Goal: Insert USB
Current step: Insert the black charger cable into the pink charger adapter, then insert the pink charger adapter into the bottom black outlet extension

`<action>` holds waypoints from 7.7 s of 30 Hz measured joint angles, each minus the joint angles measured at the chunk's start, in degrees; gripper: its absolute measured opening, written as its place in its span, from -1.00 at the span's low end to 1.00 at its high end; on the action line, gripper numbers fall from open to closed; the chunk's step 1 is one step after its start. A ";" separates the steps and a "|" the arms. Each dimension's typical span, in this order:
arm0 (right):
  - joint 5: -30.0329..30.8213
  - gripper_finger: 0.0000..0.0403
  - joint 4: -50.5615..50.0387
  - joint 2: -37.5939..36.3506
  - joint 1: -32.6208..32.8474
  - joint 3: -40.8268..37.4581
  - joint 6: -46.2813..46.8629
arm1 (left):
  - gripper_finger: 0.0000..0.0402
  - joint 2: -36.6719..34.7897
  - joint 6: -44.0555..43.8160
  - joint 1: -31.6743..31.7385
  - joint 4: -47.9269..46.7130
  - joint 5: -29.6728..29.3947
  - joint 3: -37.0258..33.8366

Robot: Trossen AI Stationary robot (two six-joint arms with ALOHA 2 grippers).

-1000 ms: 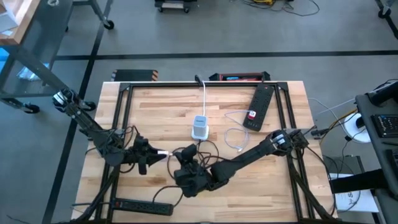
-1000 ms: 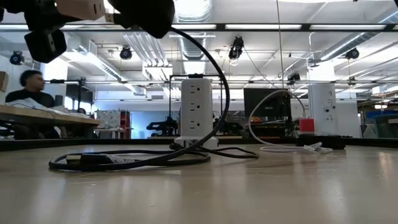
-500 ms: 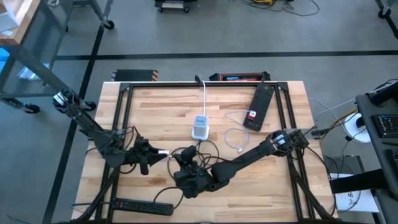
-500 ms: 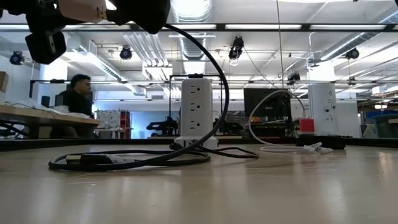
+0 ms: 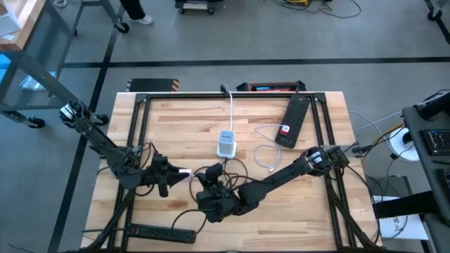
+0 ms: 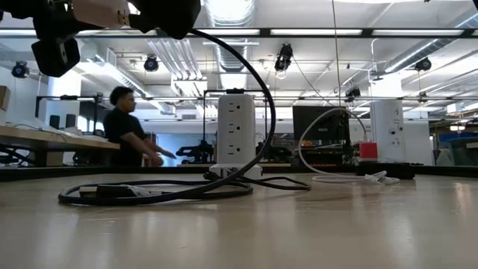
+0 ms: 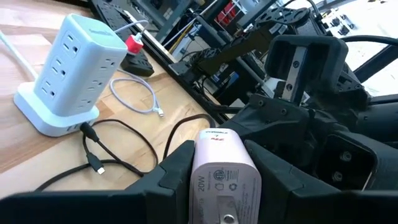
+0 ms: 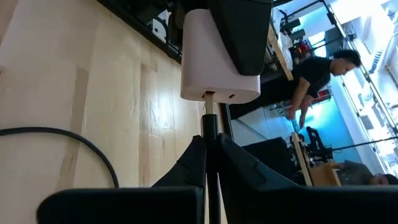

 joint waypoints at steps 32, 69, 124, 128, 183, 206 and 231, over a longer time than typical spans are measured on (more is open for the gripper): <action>5.40 -0.97 3.70 -0.66 0.65 0.39 -2.30 | -0.49 -2.54 7.54 -0.05 3.93 3.03 -0.03; 2.84 -0.97 6.94 -0.74 0.80 0.14 -5.16 | -0.49 -3.23 9.07 0.02 4.31 0.27 -0.03; -13.21 0.78 24.65 -3.78 0.43 0.48 -21.18 | -0.47 -0.70 27.56 0.15 23.25 18.87 0.02; -16.59 0.78 25.56 -3.78 0.08 0.48 -19.54 | -0.45 0.19 27.19 0.15 23.71 19.08 0.04; -29.92 -0.09 8.41 -3.56 1.31 5.09 19.12 | 0.32 -17.30 44.13 0.26 4.07 14.06 0.23; -49.45 -0.09 -10.16 8.17 1.49 17.85 60.38 | 0.15 -14.80 45.89 0.31 -32.54 2.39 -0.18; -49.48 -0.09 -26.25 11.36 2.08 20.72 62.26 | 0.30 7.44 21.72 -10.95 -27.00 39.82 9.14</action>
